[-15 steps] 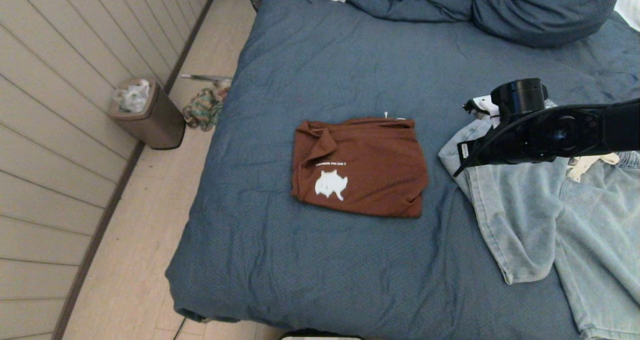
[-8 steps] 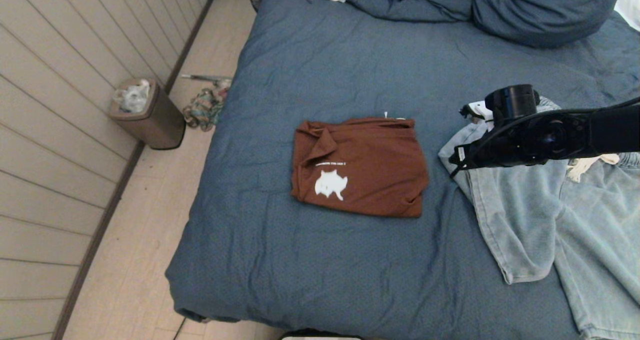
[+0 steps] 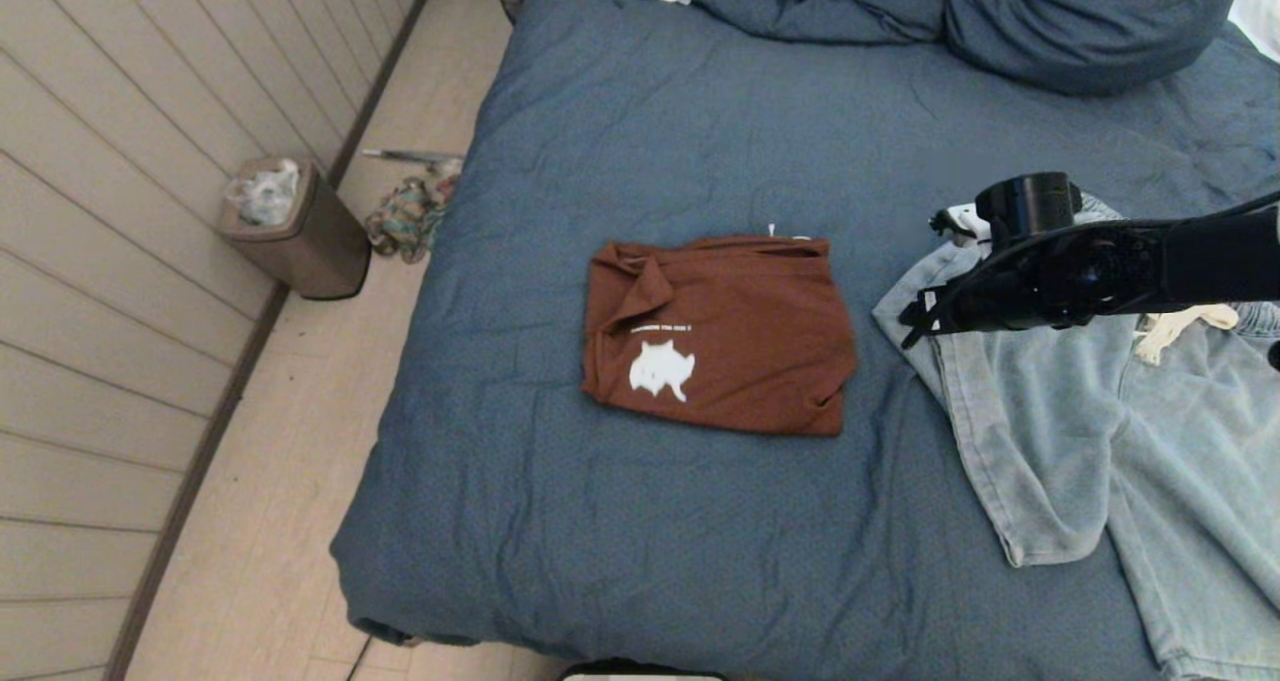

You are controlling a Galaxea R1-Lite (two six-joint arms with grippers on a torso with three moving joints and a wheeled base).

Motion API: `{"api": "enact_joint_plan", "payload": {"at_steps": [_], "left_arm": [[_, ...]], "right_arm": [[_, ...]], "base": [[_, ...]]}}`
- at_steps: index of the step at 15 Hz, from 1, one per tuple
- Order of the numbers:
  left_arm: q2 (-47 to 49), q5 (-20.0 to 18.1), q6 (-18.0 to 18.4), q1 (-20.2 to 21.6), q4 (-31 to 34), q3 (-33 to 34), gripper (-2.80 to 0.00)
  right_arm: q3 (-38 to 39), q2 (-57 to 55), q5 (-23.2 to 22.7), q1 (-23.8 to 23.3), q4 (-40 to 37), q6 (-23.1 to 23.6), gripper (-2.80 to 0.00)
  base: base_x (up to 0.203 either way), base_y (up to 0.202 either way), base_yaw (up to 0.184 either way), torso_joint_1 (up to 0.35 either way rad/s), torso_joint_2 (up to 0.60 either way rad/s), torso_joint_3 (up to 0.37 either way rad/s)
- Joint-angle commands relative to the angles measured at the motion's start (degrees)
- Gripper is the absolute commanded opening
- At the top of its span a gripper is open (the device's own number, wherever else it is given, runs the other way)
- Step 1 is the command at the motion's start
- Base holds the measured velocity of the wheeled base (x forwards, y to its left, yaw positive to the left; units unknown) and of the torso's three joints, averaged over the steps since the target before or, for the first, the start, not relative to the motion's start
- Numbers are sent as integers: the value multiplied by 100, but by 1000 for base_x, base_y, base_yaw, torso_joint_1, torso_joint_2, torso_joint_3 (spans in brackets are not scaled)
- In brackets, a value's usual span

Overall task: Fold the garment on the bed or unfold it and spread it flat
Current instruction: Unford the blue shorts

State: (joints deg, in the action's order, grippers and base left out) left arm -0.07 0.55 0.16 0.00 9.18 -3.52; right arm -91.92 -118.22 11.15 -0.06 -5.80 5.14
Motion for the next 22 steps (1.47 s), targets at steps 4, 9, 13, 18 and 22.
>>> {"api": "enact_joint_plan", "payload": {"at_steps": [4,9,13,18,22], "left_arm": [[7,7,2,9,5,-8,-280],[7,7,2,3,5,1,-280],[7,6,2,0,5,1,-280],[7,1,2,5,5,-6,-280],[7,7,2,8,5,1,-280]], "right_arm": [[-71,1,17,-161,-9,22,0],[-107,19,18,-267,-17,13,-280],[-107,28,36,-293,-26,48,-280],[-42,258,45,-284,-26,44,-280],[244,774,25,-159,-31,29,-280]], "base": [[0,0,0,0,0,0],[0,0,0,0,0,0],[0,0,0,0,0,0],[0,0,0,0,0,0],[0,0,0,0,0,0]]}}
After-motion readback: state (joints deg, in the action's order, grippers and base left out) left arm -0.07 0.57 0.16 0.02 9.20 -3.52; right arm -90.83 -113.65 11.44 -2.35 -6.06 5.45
